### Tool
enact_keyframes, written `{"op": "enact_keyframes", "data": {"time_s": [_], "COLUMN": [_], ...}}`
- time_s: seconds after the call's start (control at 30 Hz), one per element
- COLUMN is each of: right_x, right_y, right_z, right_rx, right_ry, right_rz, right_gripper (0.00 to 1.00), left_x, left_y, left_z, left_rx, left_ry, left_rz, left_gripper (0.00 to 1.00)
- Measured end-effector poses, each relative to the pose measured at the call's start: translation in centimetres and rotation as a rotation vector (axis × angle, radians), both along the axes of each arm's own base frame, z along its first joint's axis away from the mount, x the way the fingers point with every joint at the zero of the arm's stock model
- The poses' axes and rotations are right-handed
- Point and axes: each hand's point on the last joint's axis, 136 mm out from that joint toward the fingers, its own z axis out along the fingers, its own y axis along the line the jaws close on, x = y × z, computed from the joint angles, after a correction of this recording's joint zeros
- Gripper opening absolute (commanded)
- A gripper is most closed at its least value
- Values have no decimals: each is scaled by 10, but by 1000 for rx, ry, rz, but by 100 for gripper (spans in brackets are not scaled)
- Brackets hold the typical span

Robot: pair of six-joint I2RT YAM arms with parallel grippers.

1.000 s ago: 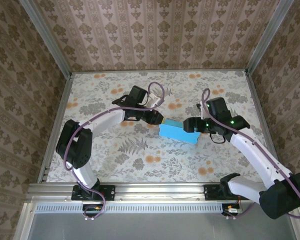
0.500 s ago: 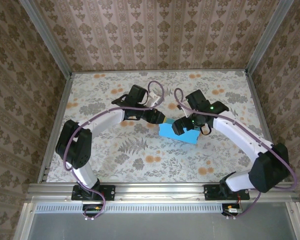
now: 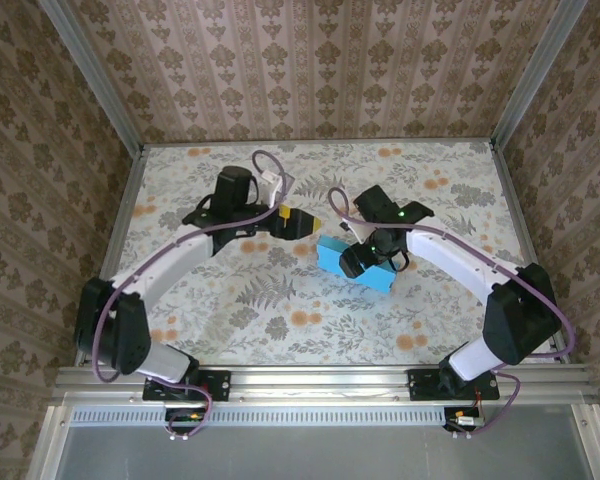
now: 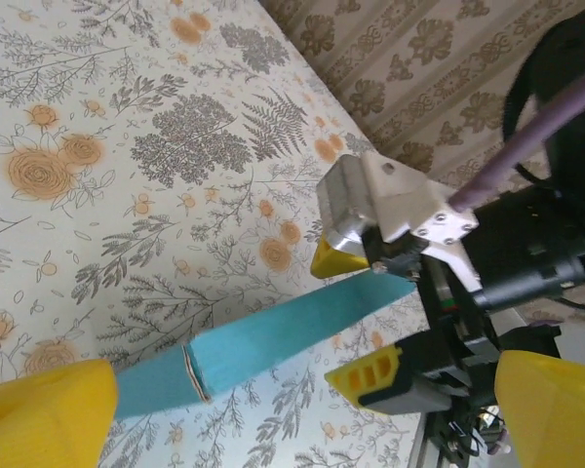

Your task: Fold the paper box

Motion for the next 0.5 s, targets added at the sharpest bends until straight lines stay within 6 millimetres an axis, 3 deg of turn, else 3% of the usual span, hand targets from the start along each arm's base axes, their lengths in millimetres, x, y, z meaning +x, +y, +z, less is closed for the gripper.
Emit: {"op": "enact_keyframes", "data": {"time_s": [0.33, 0.5], "right_x": [-12, -14], "right_y": [11, 16], "right_z": [-6, -9], "right_rx": [-71, -134], "right_ry": [-28, -65], "right_rz": [46, 71], "right_gripper": [52, 39], "left_x": [-17, -27], "left_y": [68, 86], "left_z": [13, 20], "left_rx": [-41, -47], "left_ry": [-73, -113], "left_rz": [186, 236], "left_gripper": [100, 100]}}
